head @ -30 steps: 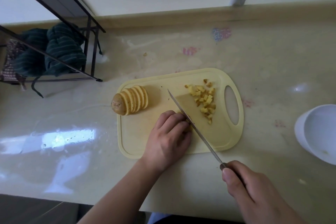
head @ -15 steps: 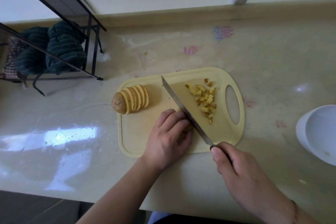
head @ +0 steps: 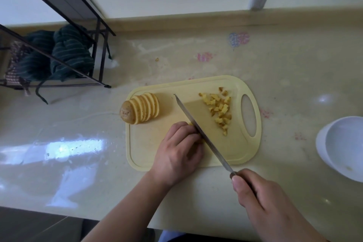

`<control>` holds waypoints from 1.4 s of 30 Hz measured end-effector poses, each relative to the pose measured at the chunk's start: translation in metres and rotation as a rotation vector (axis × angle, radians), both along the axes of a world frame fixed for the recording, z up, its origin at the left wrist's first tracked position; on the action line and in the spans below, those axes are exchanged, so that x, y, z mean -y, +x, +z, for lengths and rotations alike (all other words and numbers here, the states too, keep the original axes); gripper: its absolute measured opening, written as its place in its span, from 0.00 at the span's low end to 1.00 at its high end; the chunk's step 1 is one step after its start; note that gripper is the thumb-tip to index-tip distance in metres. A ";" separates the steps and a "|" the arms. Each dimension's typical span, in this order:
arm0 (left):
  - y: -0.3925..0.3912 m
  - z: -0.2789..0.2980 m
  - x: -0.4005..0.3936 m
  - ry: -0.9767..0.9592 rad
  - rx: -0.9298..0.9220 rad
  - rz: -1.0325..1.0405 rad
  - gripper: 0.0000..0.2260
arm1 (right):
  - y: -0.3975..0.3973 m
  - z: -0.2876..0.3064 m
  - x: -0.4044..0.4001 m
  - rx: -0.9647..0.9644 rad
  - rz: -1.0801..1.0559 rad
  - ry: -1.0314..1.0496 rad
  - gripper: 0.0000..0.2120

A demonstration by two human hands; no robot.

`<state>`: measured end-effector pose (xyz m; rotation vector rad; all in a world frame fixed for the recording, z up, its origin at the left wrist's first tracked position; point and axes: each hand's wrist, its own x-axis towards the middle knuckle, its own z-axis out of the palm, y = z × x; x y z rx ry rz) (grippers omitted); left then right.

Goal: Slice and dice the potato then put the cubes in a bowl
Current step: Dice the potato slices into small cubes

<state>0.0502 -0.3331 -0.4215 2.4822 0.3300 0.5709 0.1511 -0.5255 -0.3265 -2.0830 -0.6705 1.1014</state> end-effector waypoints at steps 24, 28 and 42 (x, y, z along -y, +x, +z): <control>-0.005 -0.001 0.001 0.030 0.020 0.011 0.04 | -0.004 -0.013 -0.001 0.183 0.029 0.027 0.25; -0.010 0.000 0.001 0.022 0.025 0.028 0.03 | -0.005 -0.010 0.003 0.135 0.045 0.031 0.24; -0.008 -0.002 -0.005 -0.008 0.020 0.000 0.04 | -0.016 0.002 0.025 0.151 0.096 -0.106 0.33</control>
